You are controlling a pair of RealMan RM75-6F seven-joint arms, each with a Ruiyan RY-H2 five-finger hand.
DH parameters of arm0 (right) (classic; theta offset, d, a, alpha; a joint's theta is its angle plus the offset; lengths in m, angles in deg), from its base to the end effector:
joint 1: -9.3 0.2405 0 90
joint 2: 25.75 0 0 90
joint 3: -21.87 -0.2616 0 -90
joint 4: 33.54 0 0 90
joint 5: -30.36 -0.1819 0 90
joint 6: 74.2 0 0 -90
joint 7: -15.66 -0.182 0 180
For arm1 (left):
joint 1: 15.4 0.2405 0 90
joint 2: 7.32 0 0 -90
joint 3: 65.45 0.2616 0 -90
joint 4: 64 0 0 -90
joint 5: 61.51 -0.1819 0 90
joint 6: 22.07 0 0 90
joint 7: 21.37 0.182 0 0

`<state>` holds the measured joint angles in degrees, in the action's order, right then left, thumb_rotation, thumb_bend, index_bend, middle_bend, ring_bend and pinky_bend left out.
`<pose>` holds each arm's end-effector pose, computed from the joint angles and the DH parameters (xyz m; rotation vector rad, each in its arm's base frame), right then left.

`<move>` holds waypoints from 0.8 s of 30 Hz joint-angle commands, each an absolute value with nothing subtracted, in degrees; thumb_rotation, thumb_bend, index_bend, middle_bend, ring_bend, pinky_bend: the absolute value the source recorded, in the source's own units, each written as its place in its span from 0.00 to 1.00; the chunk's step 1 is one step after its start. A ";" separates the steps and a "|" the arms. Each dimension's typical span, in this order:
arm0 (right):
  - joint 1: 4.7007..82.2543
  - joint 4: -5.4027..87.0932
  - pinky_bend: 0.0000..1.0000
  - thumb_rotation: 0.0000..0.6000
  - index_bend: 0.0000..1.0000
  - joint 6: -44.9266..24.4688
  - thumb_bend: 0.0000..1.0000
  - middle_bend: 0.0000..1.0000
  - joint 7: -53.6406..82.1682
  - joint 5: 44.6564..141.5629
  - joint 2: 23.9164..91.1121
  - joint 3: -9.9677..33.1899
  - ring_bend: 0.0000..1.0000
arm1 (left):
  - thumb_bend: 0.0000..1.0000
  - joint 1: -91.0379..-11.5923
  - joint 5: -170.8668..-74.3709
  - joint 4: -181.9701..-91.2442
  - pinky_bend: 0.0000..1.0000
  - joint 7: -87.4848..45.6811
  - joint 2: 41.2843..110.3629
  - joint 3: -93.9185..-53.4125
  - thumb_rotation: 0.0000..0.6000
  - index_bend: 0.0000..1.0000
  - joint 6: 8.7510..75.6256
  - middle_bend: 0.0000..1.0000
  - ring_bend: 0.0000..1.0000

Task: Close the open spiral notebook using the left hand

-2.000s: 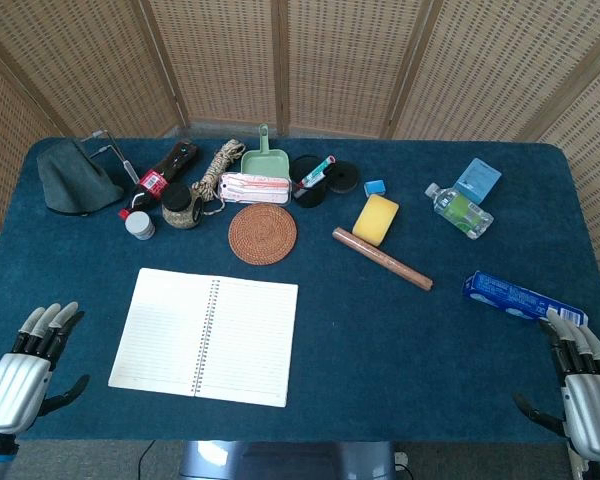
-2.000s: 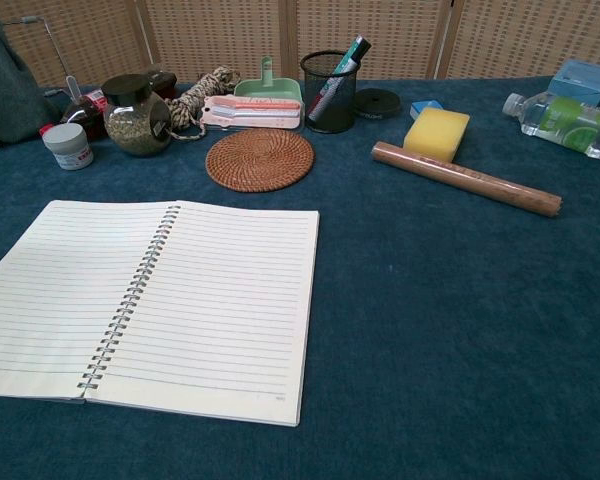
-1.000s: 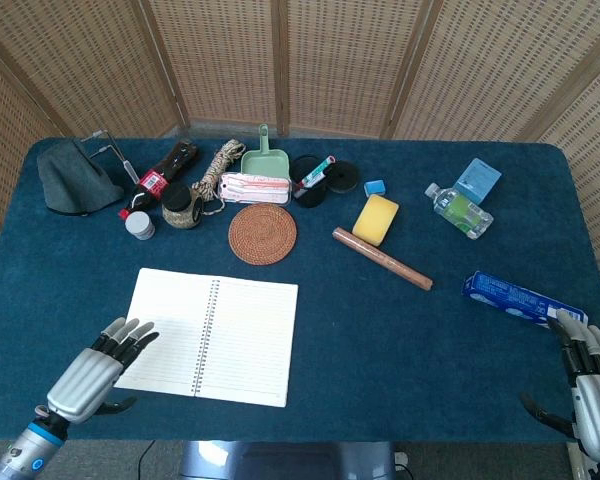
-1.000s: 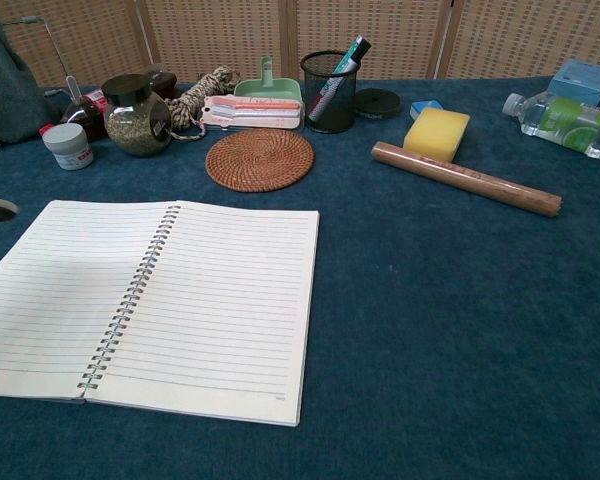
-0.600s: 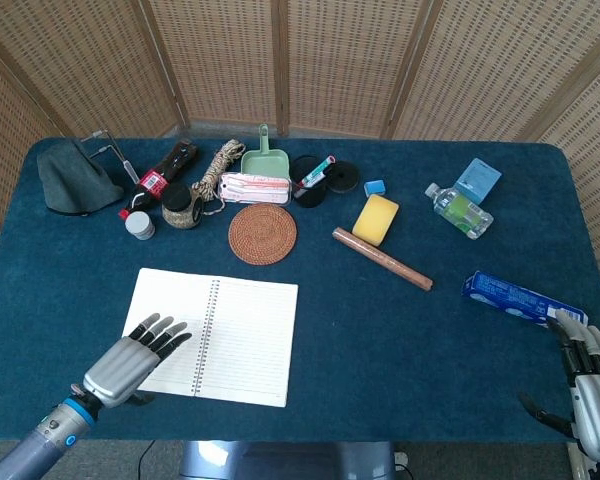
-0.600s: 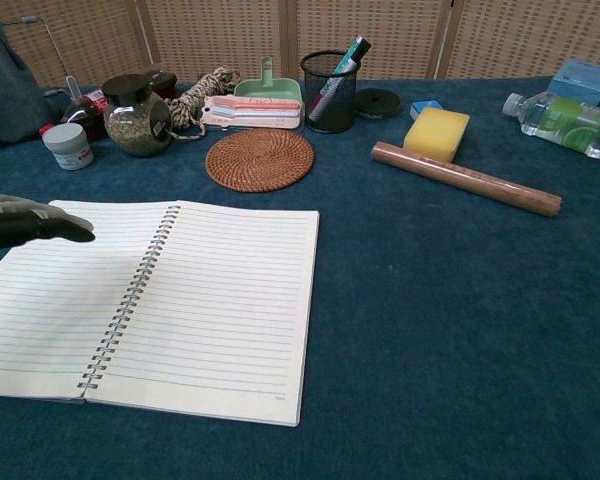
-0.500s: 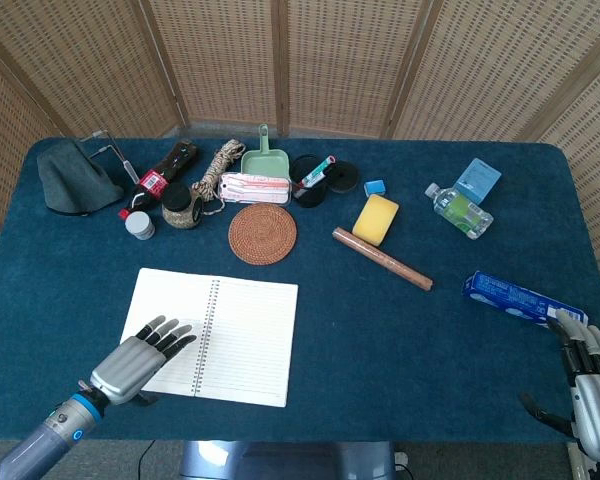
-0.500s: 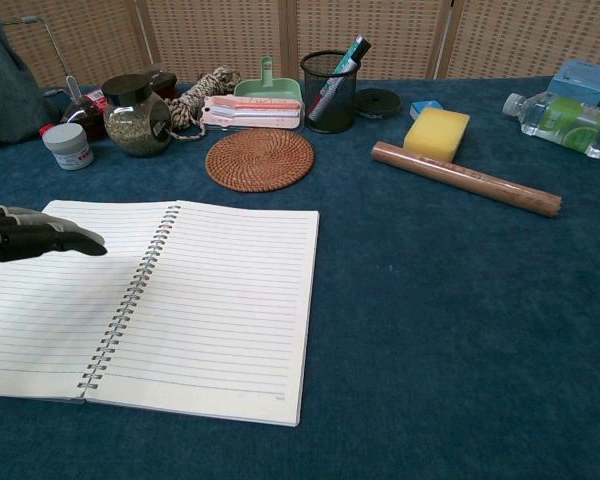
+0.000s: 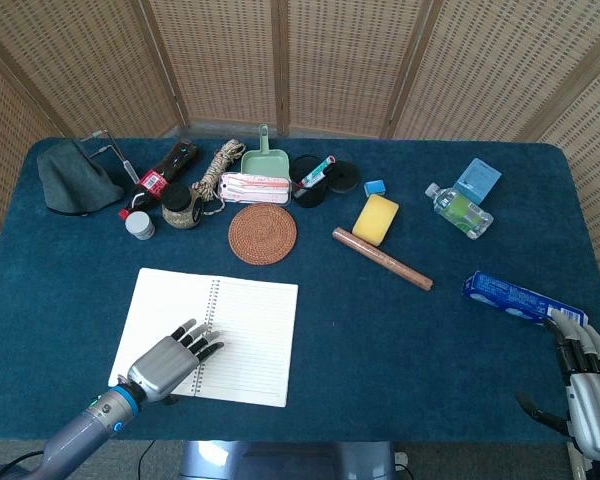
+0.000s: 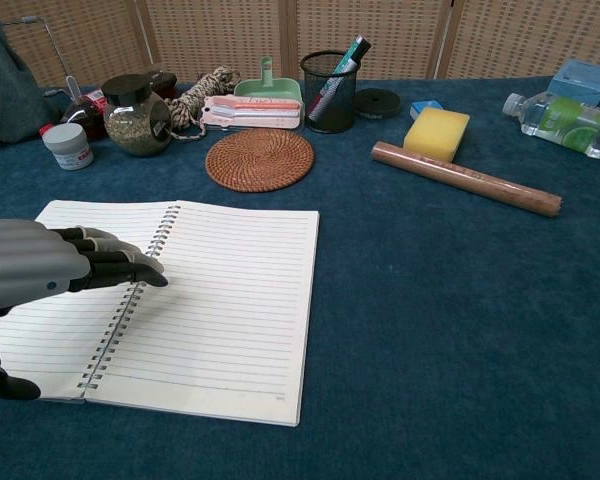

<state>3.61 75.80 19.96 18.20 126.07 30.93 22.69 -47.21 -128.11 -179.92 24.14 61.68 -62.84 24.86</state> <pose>-0.2597 -0.1534 0.2140 1.3068 -0.9707 1.0142 -0.1744 0.2356 0.0198 -2.3144 -0.8111 -0.4865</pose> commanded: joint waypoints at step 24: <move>3.62 76.06 0.00 1.00 0.00 19.76 0.20 0.00 18.51 126.53 31.01 22.99 0.00 | 0.04 -48.18 -126.89 -185.79 0.00 28.87 56.91 -49.37 1.00 0.07 31.47 0.08 0.00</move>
